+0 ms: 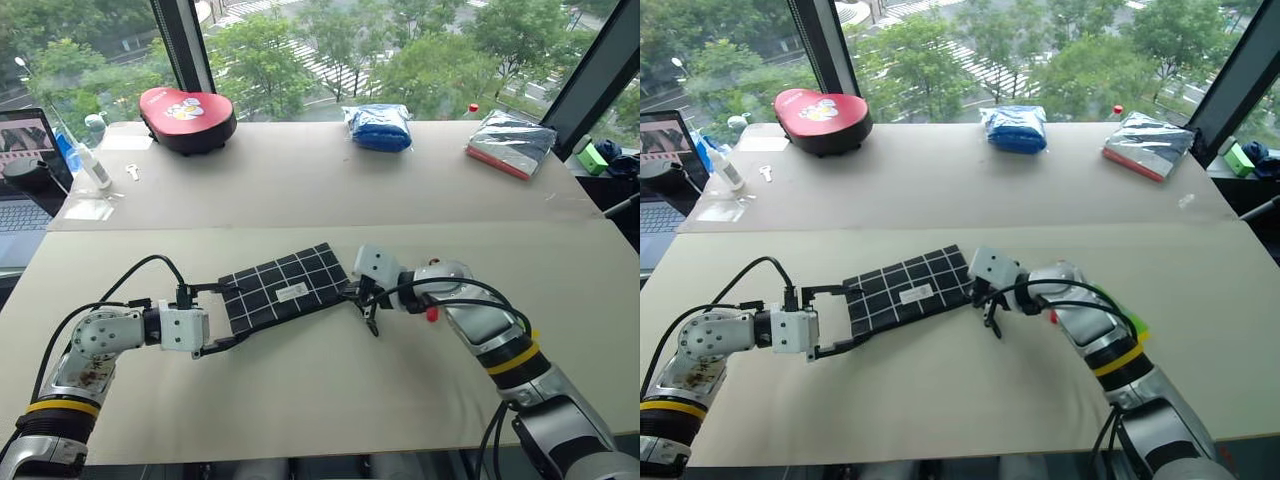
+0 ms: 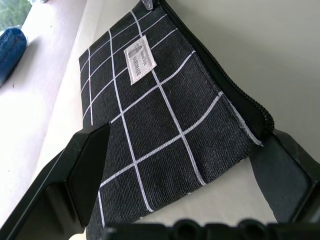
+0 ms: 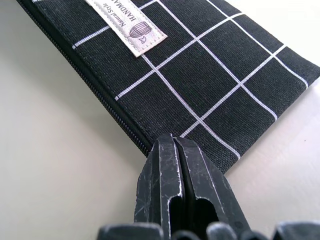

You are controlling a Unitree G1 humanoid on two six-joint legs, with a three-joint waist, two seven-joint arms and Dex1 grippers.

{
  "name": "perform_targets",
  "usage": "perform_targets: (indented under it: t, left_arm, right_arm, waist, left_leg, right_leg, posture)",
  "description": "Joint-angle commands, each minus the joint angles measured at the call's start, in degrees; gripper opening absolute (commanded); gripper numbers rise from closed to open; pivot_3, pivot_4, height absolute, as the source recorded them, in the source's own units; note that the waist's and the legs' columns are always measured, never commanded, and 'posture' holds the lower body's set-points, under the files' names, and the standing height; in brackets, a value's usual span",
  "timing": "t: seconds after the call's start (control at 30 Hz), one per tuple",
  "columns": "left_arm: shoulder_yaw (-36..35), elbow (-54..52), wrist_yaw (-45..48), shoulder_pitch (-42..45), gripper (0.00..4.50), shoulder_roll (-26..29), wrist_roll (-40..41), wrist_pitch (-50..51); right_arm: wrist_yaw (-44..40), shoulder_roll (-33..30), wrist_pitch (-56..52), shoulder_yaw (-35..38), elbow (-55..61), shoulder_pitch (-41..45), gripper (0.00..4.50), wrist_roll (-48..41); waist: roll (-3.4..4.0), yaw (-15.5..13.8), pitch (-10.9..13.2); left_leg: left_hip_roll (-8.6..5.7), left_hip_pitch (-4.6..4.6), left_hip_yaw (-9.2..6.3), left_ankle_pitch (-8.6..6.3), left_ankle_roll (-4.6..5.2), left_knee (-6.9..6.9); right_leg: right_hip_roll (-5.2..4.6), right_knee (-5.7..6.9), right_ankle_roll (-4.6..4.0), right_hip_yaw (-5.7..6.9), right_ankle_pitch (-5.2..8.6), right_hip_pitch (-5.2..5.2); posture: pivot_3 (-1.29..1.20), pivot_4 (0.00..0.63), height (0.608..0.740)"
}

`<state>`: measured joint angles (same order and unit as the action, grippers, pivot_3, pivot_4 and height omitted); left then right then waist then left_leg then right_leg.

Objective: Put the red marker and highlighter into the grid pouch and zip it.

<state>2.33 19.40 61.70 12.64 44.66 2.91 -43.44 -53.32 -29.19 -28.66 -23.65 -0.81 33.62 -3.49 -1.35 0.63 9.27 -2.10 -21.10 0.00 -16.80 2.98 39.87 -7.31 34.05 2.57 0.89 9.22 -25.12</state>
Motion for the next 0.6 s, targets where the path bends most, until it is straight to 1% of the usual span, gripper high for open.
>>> perform_targets:
  t: [0.03,0.27,0.43,0.6]
  left_arm:
    - [1.9,1.1,-1.3,1.5,4.50,-1.0,-1.2,-3.2]
    - [4.0,3.1,-2.4,5.0,4.50,-2.2,-1.4,-4.3]
    - [5.8,1.0,-1.3,4.7,4.50,-2.2,0.2,-4.2]
    - [6.7,1.5,-1.6,4.1,4.50,-2.4,0.2,-4.7]
  right_arm:
    - [-0.8,-0.2,-2.5,-1.4,-1.1,-1.6,0.09,1.0]
    - [-0.7,-0.2,-3.1,-1.2,-0.3,-2.4,0.09,1.0]
    - [-0.5,-0.5,-3.5,-0.8,0.2,-3.0,0.09,1.0]
    - [-0.4,-0.5,-3.7,-0.6,0.4,-3.3,0.09,1.1]
  waist:
    - [0.00,0.0,0.0]
    - [0.00,-0.2,0.0]
    - [0.00,-0.2,0.0]
    - [0.00,-0.2,0.0]
  left_leg:
    - [0.00,0.00,0.00,0.00,0.00,0.01]
    - [-0.02,0.01,0.00,0.00,0.00,0.02]
    - [-0.02,0.00,0.00,-0.01,0.02,0.01]
    - [-0.02,0.00,0.00,-0.01,0.03,0.01]
  right_leg:
    - [0.00,0.00,0.00,0.00,0.00,0.01]
    - [-0.02,0.00,0.00,0.00,0.00,0.05]
    - [-0.02,0.01,0.00,0.00,0.00,0.04]
    - [-0.02,0.00,0.01,0.00,0.00,0.05]
  posture:
    - [0.00,0.150,0.740]
    - [0.00,0.150,0.740]
    - [0.00,0.150,0.740]
    - [0.00,0.150,0.740]
